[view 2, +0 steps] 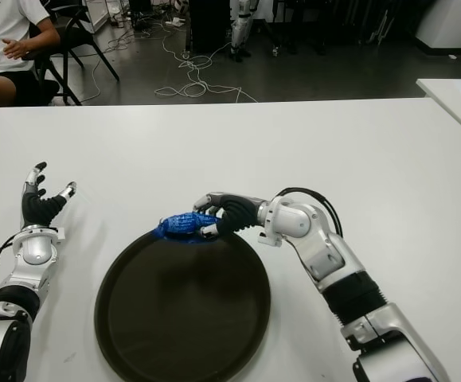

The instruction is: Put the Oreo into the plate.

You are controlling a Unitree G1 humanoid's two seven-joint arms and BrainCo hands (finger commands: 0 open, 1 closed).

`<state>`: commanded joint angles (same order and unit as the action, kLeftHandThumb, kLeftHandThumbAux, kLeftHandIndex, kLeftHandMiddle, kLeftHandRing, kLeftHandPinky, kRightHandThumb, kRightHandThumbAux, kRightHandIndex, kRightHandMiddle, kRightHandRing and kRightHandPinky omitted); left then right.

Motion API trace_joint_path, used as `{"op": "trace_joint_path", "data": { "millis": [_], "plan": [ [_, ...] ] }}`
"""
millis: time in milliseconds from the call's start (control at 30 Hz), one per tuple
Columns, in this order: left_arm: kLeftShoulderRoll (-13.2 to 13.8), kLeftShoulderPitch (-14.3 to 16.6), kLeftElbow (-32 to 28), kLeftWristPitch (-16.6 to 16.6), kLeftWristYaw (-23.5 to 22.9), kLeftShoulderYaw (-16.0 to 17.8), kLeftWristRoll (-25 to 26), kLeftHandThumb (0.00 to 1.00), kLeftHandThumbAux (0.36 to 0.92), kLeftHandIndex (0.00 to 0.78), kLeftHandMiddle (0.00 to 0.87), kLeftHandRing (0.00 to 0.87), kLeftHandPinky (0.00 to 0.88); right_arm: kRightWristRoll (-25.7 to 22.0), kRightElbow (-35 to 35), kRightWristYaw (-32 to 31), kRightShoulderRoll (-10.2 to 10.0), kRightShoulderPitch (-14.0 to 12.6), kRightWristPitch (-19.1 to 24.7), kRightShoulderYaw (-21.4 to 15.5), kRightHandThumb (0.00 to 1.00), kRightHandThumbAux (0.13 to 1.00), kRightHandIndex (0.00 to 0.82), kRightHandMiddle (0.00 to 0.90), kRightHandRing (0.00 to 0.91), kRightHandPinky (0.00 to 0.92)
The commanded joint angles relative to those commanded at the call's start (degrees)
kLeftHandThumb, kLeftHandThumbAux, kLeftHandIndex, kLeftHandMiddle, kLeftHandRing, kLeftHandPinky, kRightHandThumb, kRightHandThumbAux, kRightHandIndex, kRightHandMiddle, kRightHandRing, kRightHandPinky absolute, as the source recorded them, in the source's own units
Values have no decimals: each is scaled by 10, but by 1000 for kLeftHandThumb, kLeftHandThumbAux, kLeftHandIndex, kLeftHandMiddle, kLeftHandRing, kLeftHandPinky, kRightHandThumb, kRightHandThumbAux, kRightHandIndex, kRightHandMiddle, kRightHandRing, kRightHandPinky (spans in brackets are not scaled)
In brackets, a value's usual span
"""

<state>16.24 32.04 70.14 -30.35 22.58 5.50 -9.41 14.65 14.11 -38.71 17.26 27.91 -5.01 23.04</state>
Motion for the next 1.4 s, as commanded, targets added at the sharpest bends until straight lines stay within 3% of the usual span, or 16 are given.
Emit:
{"op": "trace_joint_path", "data": {
  "millis": [333, 800, 1167, 1400],
  "plan": [
    [0, 0, -1, -2, 1, 1, 1, 0, 742, 54, 81, 52, 27, 3, 3, -10, 3, 6, -6, 4, 697, 726, 438, 835, 840, 831],
    [0, 0, -2, -1, 2, 1, 1, 0, 737, 50, 75, 46, 22, -15, 24, -36, 6, 11, -54, 1, 698, 727, 437, 842, 850, 849],
    [0, 0, -2, 2, 3, 1, 1, 0, 728, 50, 76, 50, 29, -65, 42, -84, 6, 16, -85, -8, 691, 730, 436, 840, 848, 842],
    [-1, 0, -1, 2, 0, 1, 2, 0, 724, 54, 78, 56, 39, -67, 38, -99, 14, 19, -89, -8, 691, 730, 436, 861, 870, 872]
  ]
}}
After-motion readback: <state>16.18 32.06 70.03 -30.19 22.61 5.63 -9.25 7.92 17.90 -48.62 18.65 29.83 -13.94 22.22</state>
